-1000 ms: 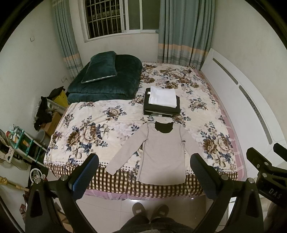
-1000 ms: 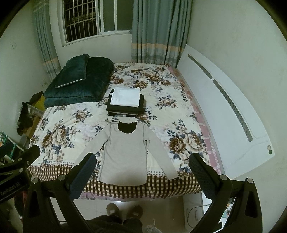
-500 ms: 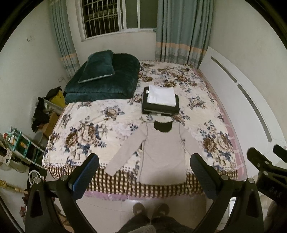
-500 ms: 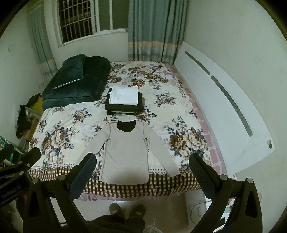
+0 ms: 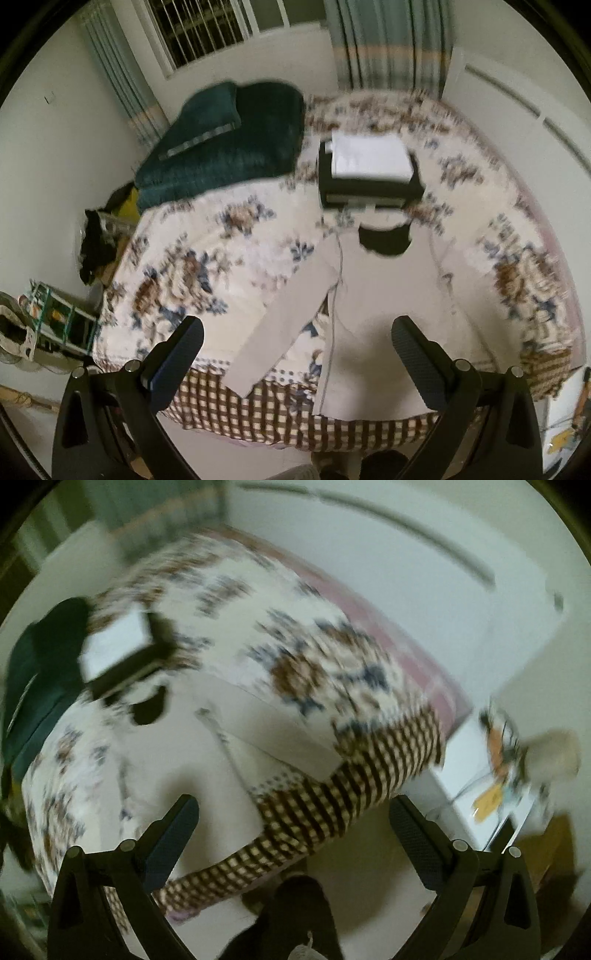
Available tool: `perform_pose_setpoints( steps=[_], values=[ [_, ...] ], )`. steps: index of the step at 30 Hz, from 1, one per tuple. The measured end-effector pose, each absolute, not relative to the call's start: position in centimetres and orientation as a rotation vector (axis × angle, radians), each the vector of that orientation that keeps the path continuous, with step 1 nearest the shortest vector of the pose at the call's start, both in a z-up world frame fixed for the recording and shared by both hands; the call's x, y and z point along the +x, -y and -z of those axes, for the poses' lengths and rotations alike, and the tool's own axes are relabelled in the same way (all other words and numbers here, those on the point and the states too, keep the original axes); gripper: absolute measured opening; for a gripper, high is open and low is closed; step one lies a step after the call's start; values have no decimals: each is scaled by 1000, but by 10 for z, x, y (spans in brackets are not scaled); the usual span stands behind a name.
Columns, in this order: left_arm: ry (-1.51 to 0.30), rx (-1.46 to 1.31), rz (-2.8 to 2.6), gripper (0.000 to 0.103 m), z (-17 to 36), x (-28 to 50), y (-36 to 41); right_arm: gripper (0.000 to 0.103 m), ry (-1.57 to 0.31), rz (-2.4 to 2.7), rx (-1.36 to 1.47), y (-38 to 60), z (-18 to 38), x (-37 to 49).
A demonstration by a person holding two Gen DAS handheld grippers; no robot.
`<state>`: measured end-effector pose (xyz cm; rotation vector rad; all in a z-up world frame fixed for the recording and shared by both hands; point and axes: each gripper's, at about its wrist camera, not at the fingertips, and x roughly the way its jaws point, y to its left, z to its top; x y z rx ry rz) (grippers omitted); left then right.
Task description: Fold small clothes
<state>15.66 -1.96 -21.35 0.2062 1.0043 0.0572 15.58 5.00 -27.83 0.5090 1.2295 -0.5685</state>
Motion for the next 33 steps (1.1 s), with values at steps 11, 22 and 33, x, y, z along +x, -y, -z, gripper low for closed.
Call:
perform_pose_setpoints(
  steps=[11, 22, 33],
  values=[
    [-1287, 231, -195, 103, 444, 205, 41, 87, -1381, 748, 1039, 75, 605, 170],
    [-1362, 250, -217, 103, 539, 218, 28, 2, -1287, 901, 963, 54, 661, 184],
    [-1335, 140, -301, 103, 500, 189, -48, 2, -1240, 408, 353, -141, 529, 315]
  ],
)
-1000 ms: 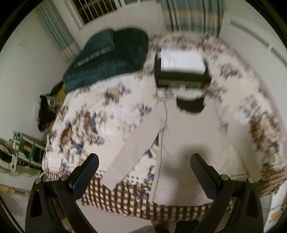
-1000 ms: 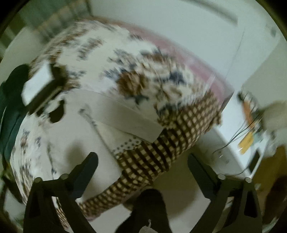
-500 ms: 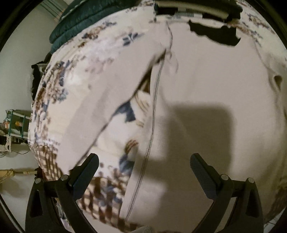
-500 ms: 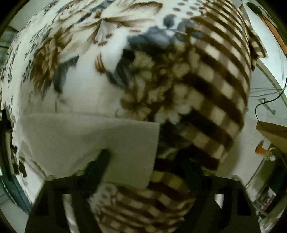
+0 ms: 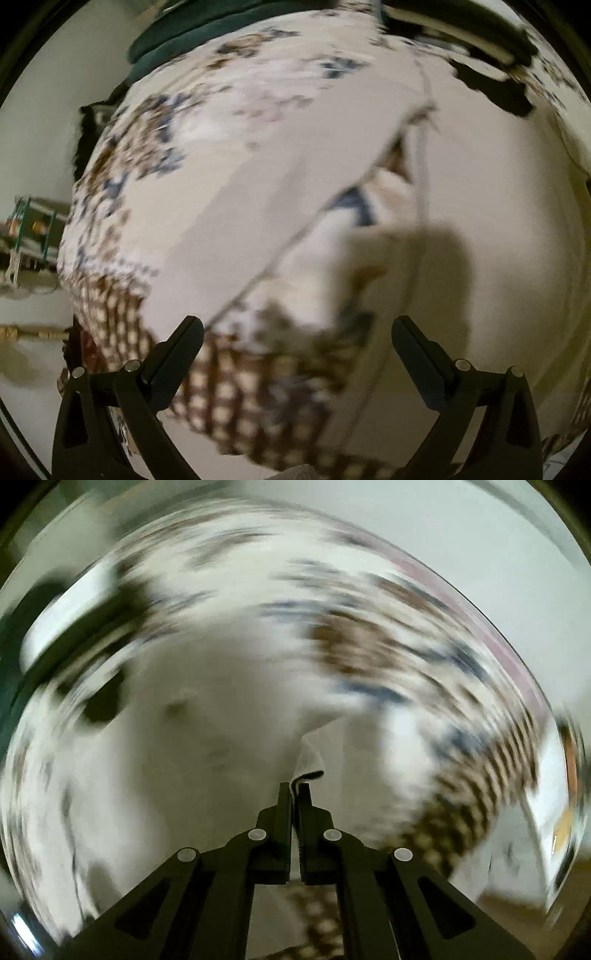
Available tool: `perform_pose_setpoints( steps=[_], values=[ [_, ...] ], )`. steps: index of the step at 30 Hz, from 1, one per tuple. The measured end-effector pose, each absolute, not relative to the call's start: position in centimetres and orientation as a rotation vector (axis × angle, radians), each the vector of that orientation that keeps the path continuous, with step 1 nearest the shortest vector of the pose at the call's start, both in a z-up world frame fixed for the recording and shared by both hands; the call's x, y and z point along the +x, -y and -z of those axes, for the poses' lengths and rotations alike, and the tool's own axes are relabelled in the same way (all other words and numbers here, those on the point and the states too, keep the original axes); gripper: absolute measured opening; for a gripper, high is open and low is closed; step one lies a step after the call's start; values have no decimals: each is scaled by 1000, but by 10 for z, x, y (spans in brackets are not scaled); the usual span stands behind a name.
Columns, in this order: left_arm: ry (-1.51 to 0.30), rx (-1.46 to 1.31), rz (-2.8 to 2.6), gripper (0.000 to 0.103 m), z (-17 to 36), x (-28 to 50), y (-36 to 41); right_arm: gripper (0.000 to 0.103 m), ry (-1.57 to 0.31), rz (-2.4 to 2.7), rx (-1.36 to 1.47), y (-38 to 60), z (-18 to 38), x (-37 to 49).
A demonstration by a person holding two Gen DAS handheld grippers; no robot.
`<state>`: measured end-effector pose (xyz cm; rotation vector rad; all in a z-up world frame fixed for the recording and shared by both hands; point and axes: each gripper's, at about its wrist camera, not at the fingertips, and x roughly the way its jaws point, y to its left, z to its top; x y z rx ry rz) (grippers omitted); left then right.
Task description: Fold small clothes
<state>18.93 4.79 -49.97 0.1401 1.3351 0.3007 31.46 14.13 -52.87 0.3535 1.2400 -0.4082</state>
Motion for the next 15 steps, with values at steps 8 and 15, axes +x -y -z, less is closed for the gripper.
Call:
perform_pose_setpoints(
  steps=[8, 15],
  values=[
    [-1339, 73, -501, 103, 490, 154, -142, 2, -1328, -157, -308, -423, 571, 336],
    [-1373, 10, -581, 103, 503, 138, -197, 4, -1512, -247, -443, -480, 644, 295]
  ],
)
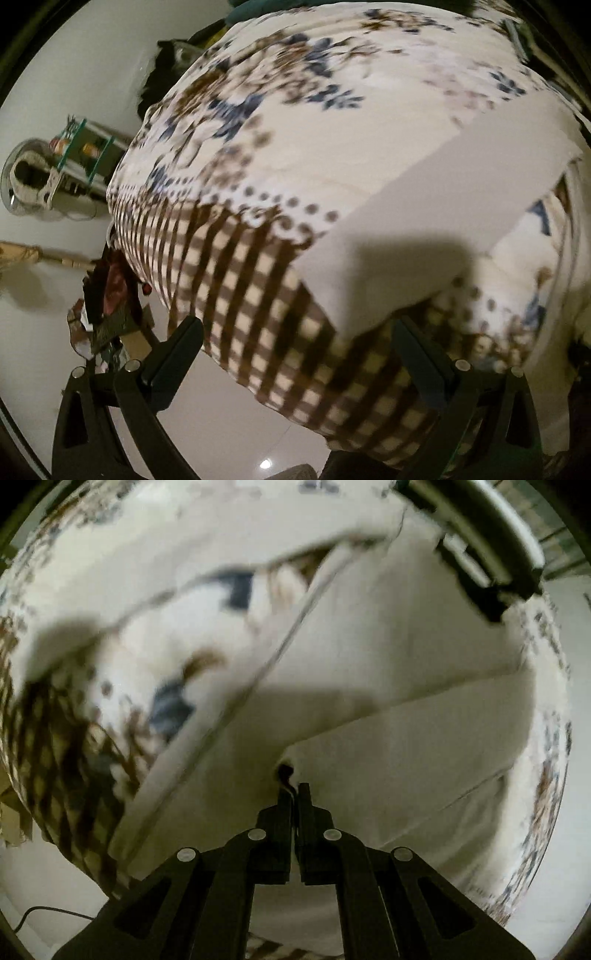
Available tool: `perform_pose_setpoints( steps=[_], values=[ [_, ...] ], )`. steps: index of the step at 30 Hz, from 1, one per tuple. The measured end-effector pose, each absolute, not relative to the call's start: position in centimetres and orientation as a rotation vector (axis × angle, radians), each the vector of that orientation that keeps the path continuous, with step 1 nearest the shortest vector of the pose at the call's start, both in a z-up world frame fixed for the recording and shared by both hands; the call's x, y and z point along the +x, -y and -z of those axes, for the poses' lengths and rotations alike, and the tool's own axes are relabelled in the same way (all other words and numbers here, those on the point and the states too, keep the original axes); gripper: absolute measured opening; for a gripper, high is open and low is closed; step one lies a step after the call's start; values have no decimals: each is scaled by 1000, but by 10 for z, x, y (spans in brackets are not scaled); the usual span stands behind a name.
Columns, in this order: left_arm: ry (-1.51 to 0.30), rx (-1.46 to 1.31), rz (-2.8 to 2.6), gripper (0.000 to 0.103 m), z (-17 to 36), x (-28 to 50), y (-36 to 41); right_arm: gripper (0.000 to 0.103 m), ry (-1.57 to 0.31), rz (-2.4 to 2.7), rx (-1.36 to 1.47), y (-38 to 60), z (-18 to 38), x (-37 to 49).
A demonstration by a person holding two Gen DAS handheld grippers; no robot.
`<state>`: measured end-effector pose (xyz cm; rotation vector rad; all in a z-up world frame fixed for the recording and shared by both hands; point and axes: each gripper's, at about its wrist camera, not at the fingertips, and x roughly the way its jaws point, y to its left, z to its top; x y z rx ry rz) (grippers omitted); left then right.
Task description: Fold small clothes
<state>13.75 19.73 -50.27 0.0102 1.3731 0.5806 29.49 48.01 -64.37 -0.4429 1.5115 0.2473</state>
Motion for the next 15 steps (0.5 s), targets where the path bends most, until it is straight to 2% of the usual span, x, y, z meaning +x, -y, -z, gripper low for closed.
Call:
perform_pose_setpoints(
  steps=[1, 2, 3, 5, 7, 11, 13, 15],
  values=[
    [-1376, -7, -580, 103, 503, 137, -203, 7, -1548, -256, -406, -472, 644, 295],
    [-1375, -44, -578, 103, 503, 135, -212, 16, -1584, -269, -353, -468, 644, 298],
    [-1373, -81, -574, 103, 501, 133, -219, 37, -1610, -280, -291, -461, 642, 303],
    [-1372, -190, -545, 103, 502, 129, -233, 62, -1650, -290, -93, -431, 634, 313],
    [-1382, -339, -521, 103, 509, 125, -250, 63, -1650, -237, 40, -399, 622, 320],
    [-1393, -604, -484, 103, 537, 127, -272, 63, -1651, -93, 135, -342, 620, 327],
    [-1405, -711, -476, 90, 556, 134, -277, 63, -1661, -24, 170, -317, 625, 325],
    [-1396, -786, -474, 60, 569, 142, -277, 63, -1681, 28, 230, -294, 633, 326]
  ],
)
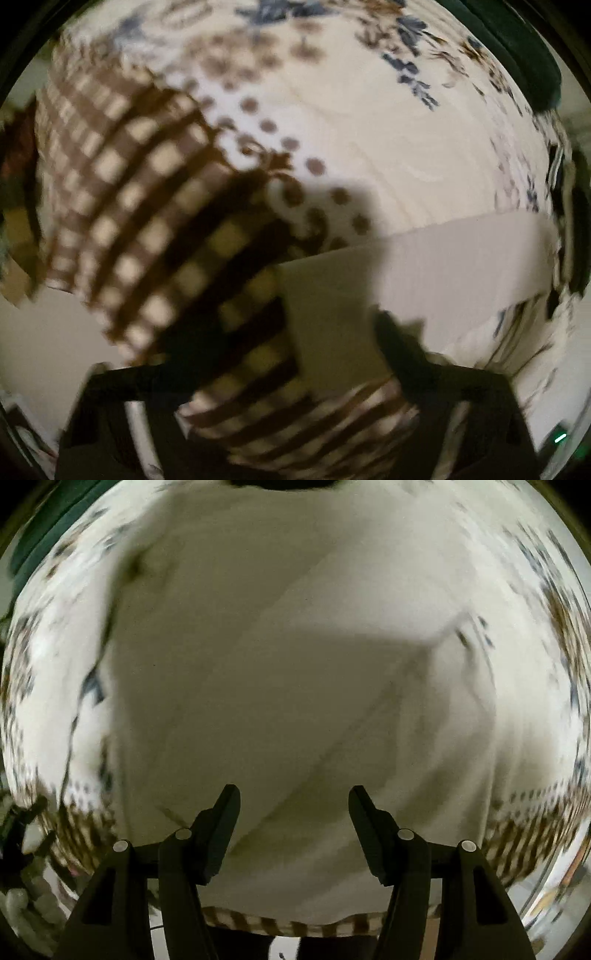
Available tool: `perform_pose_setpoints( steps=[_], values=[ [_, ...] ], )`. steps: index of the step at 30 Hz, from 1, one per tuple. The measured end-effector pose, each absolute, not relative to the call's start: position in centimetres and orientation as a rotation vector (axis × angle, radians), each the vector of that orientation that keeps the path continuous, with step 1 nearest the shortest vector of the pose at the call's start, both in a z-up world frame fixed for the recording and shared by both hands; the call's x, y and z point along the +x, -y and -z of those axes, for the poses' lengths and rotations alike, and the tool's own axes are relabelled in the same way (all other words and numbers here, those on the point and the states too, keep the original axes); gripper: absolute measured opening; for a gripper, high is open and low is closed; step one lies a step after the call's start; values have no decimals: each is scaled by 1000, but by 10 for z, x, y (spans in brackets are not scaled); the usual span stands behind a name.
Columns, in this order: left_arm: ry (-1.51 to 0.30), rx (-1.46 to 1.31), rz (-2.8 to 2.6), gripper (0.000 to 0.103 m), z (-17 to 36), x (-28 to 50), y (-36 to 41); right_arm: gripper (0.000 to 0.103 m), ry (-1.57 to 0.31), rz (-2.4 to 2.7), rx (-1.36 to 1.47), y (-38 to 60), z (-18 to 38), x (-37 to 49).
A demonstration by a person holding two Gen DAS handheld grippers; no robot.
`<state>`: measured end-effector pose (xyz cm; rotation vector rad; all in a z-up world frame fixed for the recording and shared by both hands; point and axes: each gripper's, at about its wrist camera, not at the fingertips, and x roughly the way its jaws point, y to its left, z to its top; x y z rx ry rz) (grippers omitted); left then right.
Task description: Fold small clothes
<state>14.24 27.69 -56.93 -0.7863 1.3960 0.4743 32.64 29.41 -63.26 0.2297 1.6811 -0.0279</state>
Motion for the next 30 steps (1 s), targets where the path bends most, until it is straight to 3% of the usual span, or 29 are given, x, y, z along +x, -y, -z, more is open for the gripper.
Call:
perform_pose_setpoints(
  steps=[1, 3, 4, 13, 17, 24, 30],
  values=[
    [-1392, -776, -493, 52, 571, 147, -275, 63, -1688, 46, 256, -284, 636, 325],
    [-1361, -713, -525, 4, 564, 154, -265, 63, -1700, 88, 299, -262, 641, 321],
    [-1349, -658, -540, 2, 556, 156, -258, 63, -1701, 102, 306, -254, 642, 321],
    [-1145, -218, -408, 1, 449, 160, -147, 63, -1691, 92, 375, -156, 636, 292],
    [-1117, -69, -160, 1, 419, 159, -49, 63, -1679, 89, 401, -100, 620, 258],
    [-1198, 38, 239, 2, 438, 136, 122, 63, -1639, 183, 462, 41, 594, 221],
    [-1252, 153, 360, 6, 473, 122, 191, 63, -1648, 238, 529, 172, 590, 181]
  ],
)
